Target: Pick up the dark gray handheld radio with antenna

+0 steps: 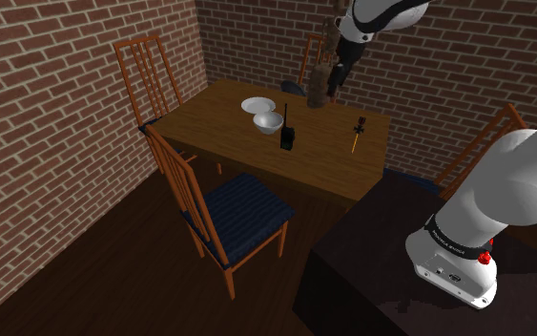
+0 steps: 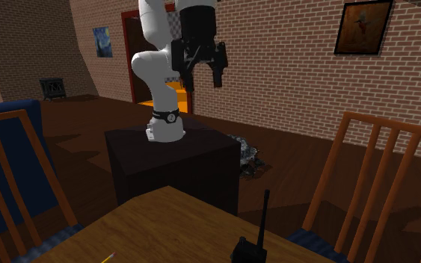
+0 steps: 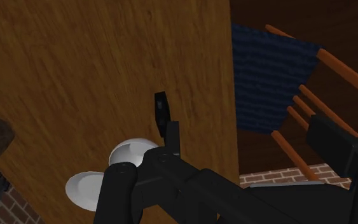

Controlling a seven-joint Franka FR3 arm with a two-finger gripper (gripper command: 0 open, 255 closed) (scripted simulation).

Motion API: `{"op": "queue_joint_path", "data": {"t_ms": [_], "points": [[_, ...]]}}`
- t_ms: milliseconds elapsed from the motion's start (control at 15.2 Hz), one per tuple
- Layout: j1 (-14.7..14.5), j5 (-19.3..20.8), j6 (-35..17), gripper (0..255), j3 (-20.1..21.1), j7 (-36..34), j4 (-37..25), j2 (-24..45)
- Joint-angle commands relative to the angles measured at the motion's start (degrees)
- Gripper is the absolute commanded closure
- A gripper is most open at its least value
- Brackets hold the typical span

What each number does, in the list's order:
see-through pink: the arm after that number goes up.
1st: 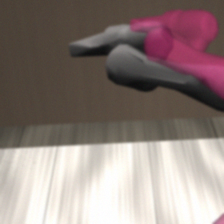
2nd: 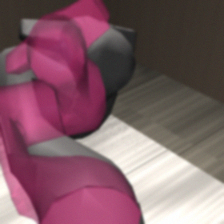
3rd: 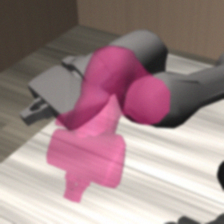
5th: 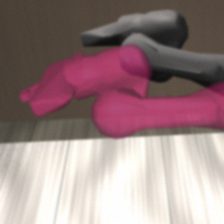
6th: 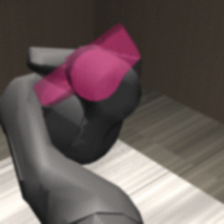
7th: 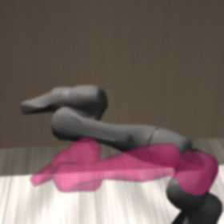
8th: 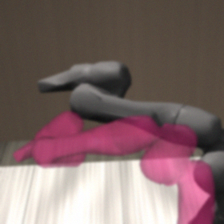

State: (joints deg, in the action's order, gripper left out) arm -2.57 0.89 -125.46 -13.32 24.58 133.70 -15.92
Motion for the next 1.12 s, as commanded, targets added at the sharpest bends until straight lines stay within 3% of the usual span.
{"op": "queue_joint_path", "data": {"t_ms": [0, 528, 1056], "points": [[-0.5, -1.5, -3.1, 0, -0.9, 2.2, -0.7, 3.9], [-0.9, -11.1, -11.2, 0, -2.5, 13.5, -9.4, 22.1], [2.7, -19.9, -14.1, 0, 0.8, 22.9, -23.3, 40.5]]}}
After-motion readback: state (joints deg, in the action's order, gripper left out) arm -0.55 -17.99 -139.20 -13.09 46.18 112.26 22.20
